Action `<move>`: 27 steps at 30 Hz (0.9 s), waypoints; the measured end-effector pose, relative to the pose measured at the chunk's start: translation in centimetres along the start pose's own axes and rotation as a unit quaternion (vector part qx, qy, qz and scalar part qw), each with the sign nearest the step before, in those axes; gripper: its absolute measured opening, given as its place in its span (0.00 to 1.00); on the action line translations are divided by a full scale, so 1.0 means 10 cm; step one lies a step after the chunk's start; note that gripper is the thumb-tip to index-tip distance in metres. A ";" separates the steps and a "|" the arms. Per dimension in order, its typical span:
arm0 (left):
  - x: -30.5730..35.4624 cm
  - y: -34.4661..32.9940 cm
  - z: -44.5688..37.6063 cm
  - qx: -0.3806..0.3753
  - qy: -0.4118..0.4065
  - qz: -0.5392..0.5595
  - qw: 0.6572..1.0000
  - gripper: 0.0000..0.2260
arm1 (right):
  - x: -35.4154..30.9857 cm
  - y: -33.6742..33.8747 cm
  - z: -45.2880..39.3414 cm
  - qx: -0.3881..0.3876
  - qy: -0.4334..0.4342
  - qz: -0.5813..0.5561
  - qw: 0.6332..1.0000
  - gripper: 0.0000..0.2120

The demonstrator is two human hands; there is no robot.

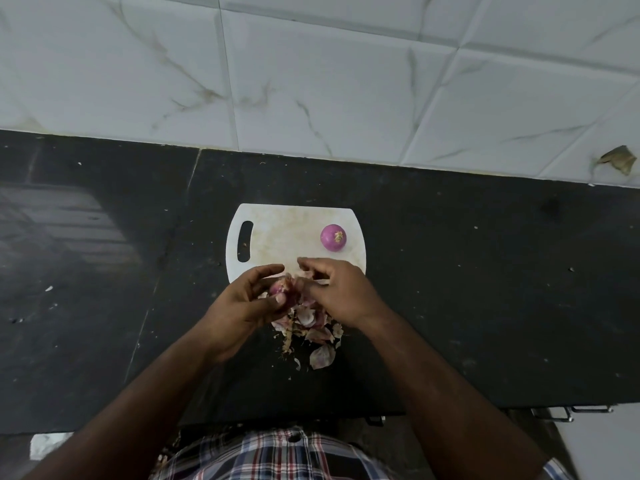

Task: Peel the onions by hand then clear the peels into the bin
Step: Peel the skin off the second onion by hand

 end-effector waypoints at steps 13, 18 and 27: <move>0.05 -0.01 0.06 0.009 -0.020 0.015 1.000 0.16 | 0.01 -0.09 -0.06 0.088 0.010 -0.134 0.987 0.11; 0.07 -0.02 0.05 0.046 -0.004 0.048 0.998 0.14 | 0.09 -0.10 -0.04 0.085 -0.004 -0.076 0.994 0.10; 0.01 -0.03 0.06 0.049 -0.009 0.043 0.998 0.16 | 0.10 -0.16 0.09 0.030 0.019 0.075 0.997 0.11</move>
Point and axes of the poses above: each hand's wrist, its own z-axis away from the middle knuckle, its own y-axis out of the back of the hand, x = y × z, the point moved 3 cm from there along -z, towards the middle knuckle, and after that the axes turned 3 degrees about x, right-handed, at the moved point
